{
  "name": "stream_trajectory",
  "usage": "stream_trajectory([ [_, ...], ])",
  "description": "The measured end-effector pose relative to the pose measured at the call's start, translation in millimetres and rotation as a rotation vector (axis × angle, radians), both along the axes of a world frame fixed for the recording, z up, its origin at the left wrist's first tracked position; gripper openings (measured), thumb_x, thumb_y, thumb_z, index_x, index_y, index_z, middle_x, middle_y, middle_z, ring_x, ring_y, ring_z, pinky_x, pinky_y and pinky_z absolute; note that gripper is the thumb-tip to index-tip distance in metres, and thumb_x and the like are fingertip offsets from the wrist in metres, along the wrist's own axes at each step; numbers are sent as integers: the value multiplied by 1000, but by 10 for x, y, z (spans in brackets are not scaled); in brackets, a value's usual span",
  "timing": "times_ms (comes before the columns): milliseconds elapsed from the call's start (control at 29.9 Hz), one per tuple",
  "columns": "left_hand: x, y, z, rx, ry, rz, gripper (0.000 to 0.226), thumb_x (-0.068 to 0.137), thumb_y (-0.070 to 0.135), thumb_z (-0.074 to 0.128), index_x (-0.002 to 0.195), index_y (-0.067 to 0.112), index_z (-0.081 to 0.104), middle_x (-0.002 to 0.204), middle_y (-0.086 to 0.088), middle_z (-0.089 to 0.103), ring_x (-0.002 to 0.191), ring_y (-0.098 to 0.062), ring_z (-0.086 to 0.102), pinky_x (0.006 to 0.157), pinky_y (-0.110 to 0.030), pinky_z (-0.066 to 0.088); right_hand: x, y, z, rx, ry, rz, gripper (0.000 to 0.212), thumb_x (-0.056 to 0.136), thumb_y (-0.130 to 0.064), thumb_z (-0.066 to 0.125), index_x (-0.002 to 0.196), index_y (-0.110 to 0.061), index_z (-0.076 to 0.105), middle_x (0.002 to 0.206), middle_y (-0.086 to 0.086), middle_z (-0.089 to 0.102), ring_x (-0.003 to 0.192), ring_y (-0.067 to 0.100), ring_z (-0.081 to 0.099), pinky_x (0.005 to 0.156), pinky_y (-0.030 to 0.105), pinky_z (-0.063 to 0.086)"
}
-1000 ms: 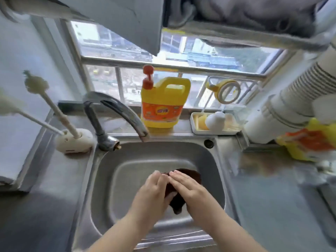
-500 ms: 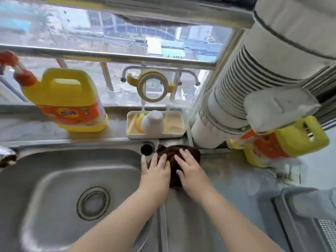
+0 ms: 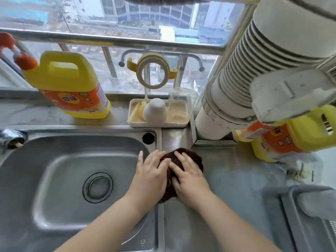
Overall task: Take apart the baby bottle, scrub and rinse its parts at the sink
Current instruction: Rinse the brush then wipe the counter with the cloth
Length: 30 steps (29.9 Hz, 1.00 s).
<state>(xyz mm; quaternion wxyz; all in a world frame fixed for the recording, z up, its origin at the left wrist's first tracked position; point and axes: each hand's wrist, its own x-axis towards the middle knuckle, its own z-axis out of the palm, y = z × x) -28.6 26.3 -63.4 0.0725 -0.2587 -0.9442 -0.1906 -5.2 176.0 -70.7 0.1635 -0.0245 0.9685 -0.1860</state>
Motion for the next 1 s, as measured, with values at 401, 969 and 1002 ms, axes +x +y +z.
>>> stream_trajectory([
  [401,755,-588,50,114,-7,-98,35,79,20,38,97,15,67,107,-4,64,108,-16,48,93,-57,42,1416,-365,41,141,53,-158,53,77,-43,40,129,-48,47,139,-6,46,128,12,29,113,26,19],
  [969,1725,-1464,-60,179,-71,-265,38,74,21,40,99,18,68,104,1,67,97,-14,56,88,-35,50,1902,-1715,274,276,-76,-576,69,94,-51,33,148,-10,19,128,21,44,111,35,46,96,39,39],
  [1002,1739,-1558,-66,182,-68,-223,38,74,21,40,103,19,66,104,1,67,97,-14,55,85,-36,53,1861,-1762,312,271,-134,-516,66,96,-46,32,148,-8,16,132,24,41,112,36,46,96,37,38],
])
